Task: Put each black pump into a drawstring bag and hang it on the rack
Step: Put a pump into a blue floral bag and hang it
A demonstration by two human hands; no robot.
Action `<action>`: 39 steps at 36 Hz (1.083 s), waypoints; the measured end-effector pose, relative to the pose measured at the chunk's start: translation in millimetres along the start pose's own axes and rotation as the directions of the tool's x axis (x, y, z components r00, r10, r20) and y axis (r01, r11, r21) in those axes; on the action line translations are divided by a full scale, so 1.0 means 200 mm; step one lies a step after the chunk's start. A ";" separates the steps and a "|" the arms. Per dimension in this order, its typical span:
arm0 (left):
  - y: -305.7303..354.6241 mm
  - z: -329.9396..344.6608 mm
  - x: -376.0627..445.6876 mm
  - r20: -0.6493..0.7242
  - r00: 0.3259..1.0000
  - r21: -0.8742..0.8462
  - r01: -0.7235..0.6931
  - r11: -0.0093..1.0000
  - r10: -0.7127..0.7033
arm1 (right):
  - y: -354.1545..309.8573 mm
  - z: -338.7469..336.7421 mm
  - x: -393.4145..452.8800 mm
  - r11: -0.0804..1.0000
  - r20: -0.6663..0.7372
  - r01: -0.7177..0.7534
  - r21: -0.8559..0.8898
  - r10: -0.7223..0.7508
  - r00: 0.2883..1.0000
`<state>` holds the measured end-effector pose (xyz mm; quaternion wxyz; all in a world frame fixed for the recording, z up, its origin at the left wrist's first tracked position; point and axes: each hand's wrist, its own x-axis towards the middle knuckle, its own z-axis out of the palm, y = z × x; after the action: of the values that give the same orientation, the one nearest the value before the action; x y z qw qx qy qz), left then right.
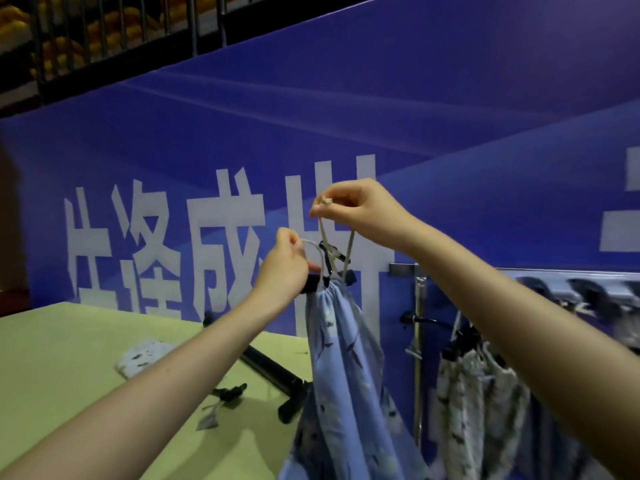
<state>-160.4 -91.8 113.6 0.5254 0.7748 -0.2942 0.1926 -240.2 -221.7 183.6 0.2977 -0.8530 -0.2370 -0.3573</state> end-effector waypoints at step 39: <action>-0.16 0.19 0.05 -0.158 0.987 -0.304 -0.075 0.950 0.028 | 0.30 -0.14 -0.23 0.975 -0.117 -0.199 0.096 0.209 0.971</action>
<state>-131.3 -119.9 83.2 0.6558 0.6581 -0.3000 0.2164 -245.4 -292.7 143.6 0.3825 -0.8354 -0.1433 -0.3679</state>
